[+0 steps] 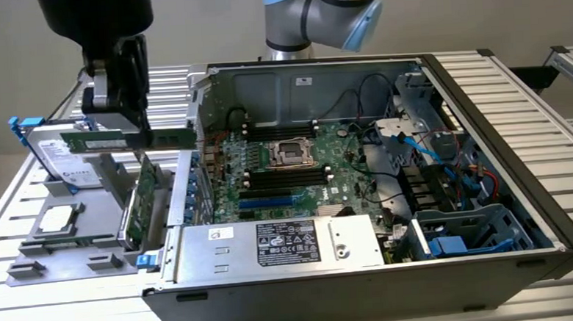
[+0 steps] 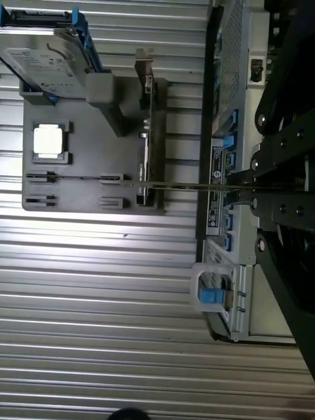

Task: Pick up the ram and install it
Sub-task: 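Pick up the ram and move it above insertion slot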

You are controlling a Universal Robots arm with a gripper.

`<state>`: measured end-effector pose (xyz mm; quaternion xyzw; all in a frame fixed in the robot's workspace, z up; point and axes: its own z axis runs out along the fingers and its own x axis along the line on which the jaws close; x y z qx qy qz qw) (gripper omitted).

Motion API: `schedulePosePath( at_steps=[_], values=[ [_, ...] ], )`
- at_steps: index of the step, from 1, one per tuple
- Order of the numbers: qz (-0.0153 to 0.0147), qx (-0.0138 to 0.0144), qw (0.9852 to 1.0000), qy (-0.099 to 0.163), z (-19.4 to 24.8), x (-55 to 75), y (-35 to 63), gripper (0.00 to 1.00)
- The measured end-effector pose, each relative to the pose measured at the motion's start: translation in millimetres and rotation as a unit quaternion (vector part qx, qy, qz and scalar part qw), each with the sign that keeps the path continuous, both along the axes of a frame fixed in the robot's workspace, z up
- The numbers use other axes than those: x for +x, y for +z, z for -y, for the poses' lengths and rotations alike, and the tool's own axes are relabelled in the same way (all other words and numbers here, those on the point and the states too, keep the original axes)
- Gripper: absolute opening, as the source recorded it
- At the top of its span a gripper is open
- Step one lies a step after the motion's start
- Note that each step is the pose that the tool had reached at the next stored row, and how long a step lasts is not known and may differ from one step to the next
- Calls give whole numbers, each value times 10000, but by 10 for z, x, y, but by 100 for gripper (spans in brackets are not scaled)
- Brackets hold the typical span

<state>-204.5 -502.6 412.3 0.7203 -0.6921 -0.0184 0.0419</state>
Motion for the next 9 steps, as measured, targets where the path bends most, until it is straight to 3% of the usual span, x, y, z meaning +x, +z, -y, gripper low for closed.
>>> schedulePosePath(
  at_steps=[9],
  values=[
    [0,0,10000,0,-178,281,0,14]
  ],
)
